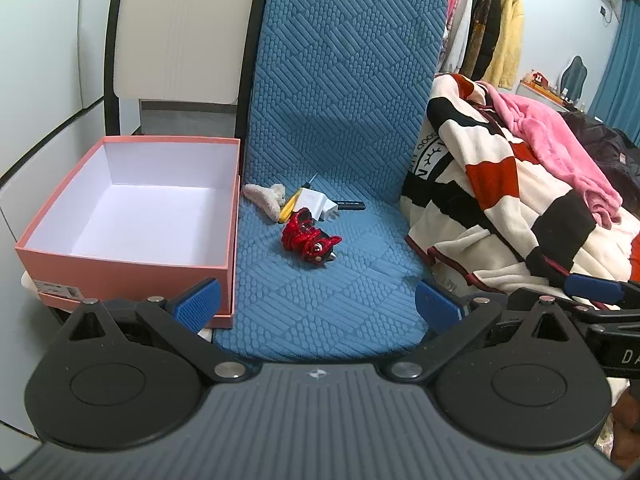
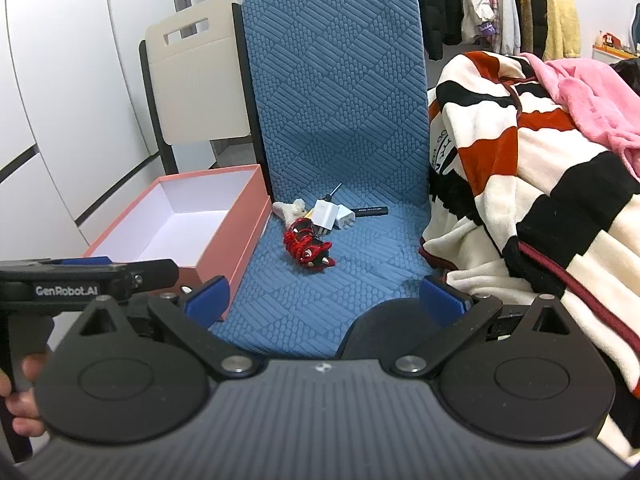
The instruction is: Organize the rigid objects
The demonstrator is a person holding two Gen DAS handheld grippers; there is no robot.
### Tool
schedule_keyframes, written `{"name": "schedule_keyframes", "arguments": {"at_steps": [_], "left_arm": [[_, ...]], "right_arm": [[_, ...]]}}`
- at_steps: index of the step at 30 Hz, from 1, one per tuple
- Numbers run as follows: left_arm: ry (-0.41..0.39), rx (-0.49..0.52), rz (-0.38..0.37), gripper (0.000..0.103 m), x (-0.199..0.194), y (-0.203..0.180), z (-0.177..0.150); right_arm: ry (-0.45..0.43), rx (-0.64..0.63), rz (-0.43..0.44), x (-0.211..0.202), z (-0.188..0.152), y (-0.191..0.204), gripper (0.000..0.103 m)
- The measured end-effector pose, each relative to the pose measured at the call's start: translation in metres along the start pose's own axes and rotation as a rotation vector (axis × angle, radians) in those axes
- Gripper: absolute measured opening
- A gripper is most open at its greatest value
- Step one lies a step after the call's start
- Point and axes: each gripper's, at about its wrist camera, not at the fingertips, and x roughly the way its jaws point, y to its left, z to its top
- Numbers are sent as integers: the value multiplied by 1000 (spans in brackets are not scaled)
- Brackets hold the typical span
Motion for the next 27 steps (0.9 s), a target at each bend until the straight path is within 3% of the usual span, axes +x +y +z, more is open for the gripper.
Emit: {"name": "schedule_keyframes", "arguments": {"at_steps": [27], "left_arm": [[20, 11, -12, 103, 35, -4, 1]], "right_arm": [[14, 40, 36, 26, -1, -16, 103]]}}
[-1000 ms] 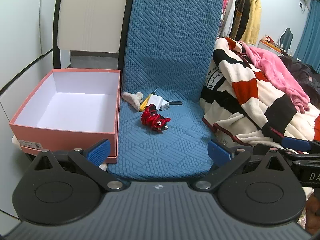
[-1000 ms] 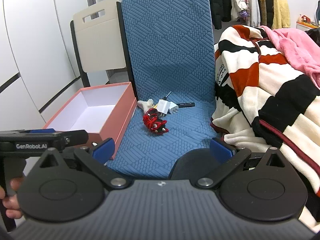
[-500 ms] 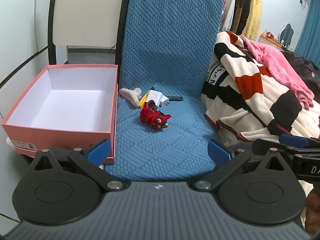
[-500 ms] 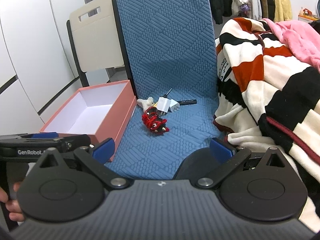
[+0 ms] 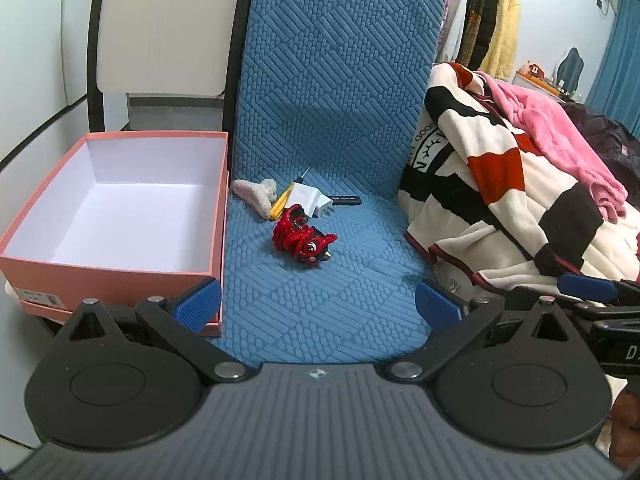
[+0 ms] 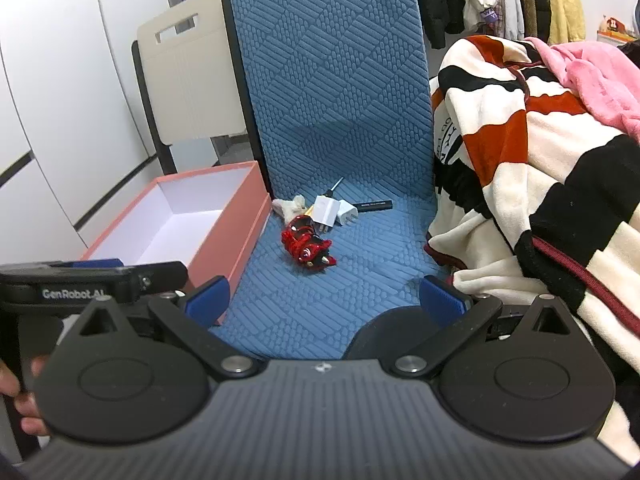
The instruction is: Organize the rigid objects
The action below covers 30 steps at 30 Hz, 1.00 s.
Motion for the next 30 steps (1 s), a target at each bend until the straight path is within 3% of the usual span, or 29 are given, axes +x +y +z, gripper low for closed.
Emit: {"name": "schedule_keyframes", "arguments": {"at_steps": [30], "left_arm": [[44, -13, 13, 103, 30, 7, 1]], "right_arm": [[17, 77, 25, 25, -2, -13, 103]]}}
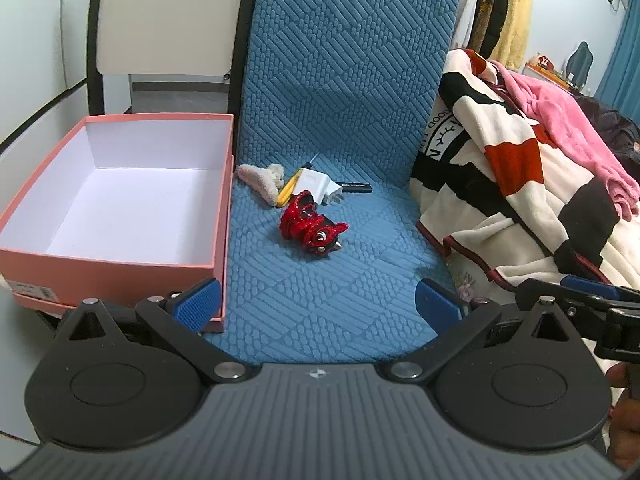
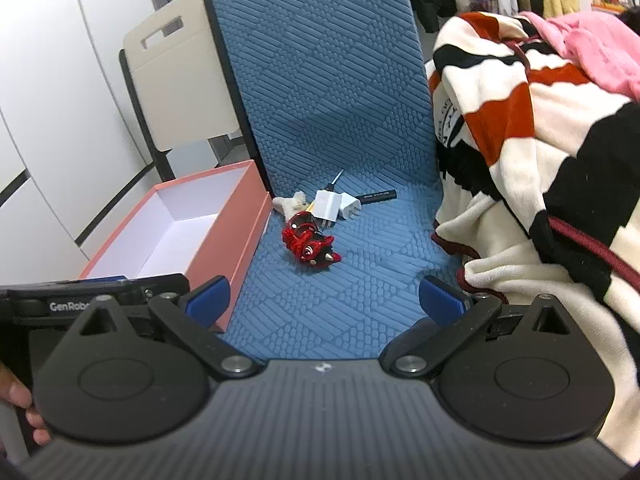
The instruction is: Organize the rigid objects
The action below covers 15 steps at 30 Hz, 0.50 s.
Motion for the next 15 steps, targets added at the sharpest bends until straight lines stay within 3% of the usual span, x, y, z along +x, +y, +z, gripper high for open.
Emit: {"name": "schedule_keyframes", "arguments": {"at_steps": [15], "left_arm": [[55, 42, -54, 103, 77, -18, 12]], "right_arm": [[-34, 94, -35, 56, 12, -38, 101]]}}
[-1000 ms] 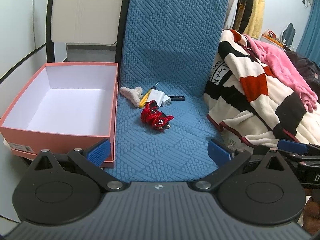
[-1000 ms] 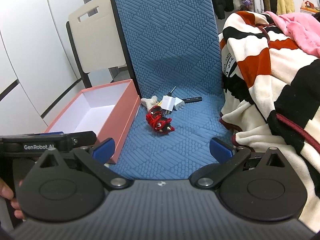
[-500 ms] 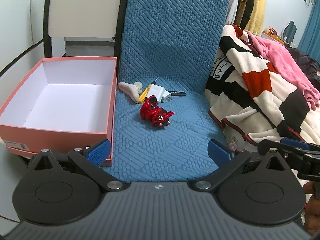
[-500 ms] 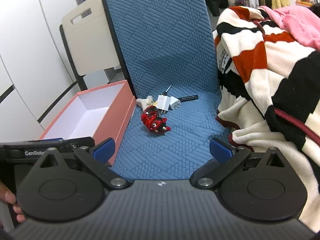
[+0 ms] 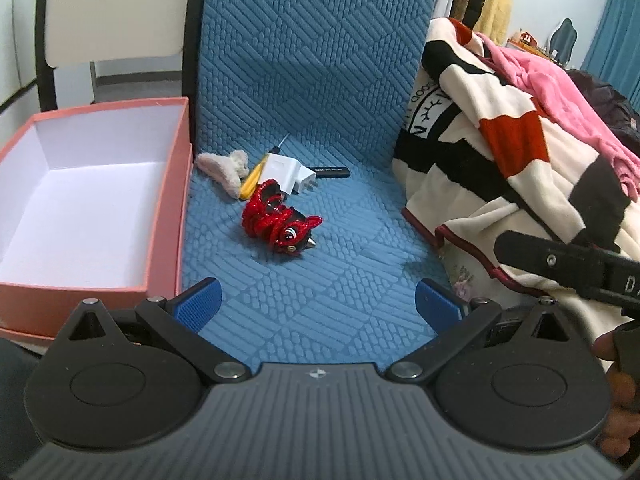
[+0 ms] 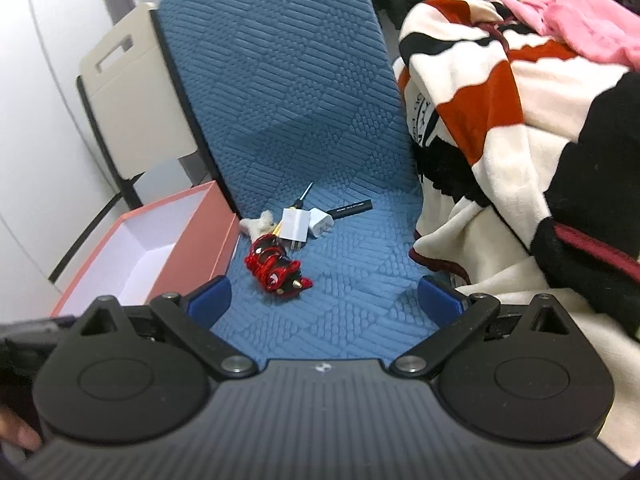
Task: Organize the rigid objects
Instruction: 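Move the left tool to the red lion figurine while the right tool approaches the white charger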
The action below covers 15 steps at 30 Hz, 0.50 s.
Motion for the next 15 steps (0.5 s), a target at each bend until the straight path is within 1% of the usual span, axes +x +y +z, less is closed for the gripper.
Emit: {"name": "schedule_keyframes", "arguments": {"at_steps": [3, 7, 10, 12, 15], "left_arm": [[12, -16, -9, 103, 15, 4, 2], [54, -28, -25, 103, 34, 7, 4], [48, -12, -23, 103, 44, 5, 5], [45, -10, -34, 103, 50, 4, 6], [52, 10, -32, 102, 63, 3, 7]], "right_arm": [[1, 16, -1, 15, 3, -1, 101], [5, 18, 0, 34, 10, 0, 99], [11, 28, 11, 50, 14, -1, 99], [19, 42, 25, 59, 17, -2, 96], [43, 57, 51, 75, 20, -3, 87]]}}
